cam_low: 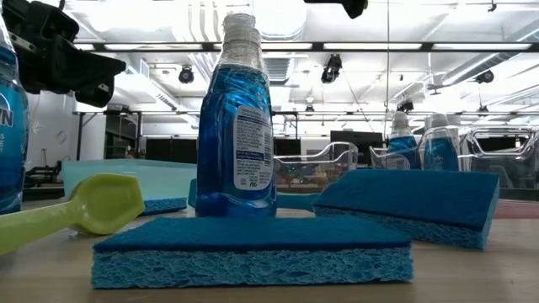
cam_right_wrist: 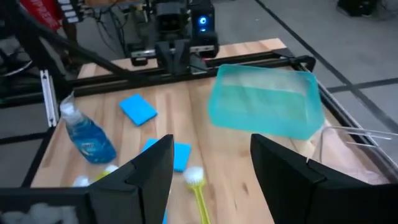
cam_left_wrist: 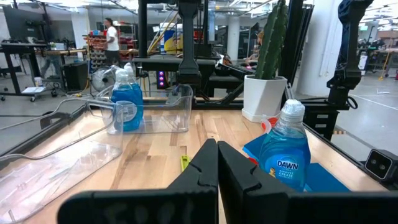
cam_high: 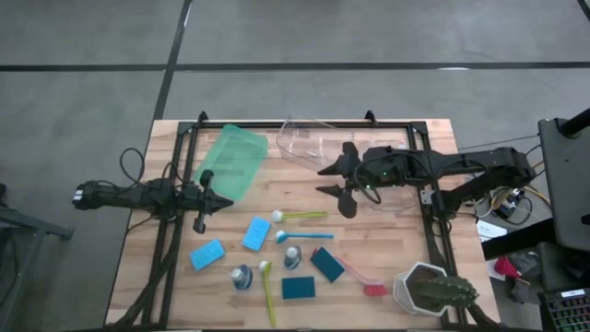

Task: Pick & Place Kitchen Sink Supplies
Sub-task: Put the blue dishwashing liquid bottle into the right transparent bin

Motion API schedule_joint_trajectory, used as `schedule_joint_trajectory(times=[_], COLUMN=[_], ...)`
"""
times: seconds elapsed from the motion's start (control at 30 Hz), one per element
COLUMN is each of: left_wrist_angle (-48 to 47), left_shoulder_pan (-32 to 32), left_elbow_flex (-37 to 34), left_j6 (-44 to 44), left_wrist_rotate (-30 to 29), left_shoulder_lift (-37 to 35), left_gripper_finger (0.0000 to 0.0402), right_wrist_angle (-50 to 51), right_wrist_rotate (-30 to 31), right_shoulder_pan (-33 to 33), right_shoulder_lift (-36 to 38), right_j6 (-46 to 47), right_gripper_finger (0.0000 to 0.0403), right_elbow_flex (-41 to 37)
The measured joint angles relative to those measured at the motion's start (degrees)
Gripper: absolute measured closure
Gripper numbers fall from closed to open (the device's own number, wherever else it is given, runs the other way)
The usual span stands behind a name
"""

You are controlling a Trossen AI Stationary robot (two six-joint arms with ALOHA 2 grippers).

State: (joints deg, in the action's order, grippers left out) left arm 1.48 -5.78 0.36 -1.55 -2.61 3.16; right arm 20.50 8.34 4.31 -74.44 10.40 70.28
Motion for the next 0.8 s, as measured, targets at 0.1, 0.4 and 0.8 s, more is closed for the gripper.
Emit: schedule_joint_trajectory(times=[0.1, 0.4, 0.8], left_wrist_angle=[0.0, 0.0, 0.0], left_shoulder_pan=[0.0, 0.0, 0.0], left_elbow_flex=[0.0, 0.0, 0.0], left_j6=[0.0, 0.0, 0.0], left_wrist_rotate=[0.0, 0.0, 0.0], left_shoulder_lift=[0.0, 0.0, 0.0], left_gripper_finger=[0.0401, 0.0401, 0.0401], right_wrist_angle=[-1.9, -3.6, -3.6], right_wrist_rotate=[0.0, -3.6, -8.5], right_shoulder_pan=[1.3, 4.1, 8.4], right_shoulder_lift=[-2.1, -10.8, -23.5], right_j6=[-0.5, -1.0, -5.2], right_gripper_finger=[0.0193, 0.0193, 0.0193], right_elbow_flex=[0.0, 2.1, 11.2])
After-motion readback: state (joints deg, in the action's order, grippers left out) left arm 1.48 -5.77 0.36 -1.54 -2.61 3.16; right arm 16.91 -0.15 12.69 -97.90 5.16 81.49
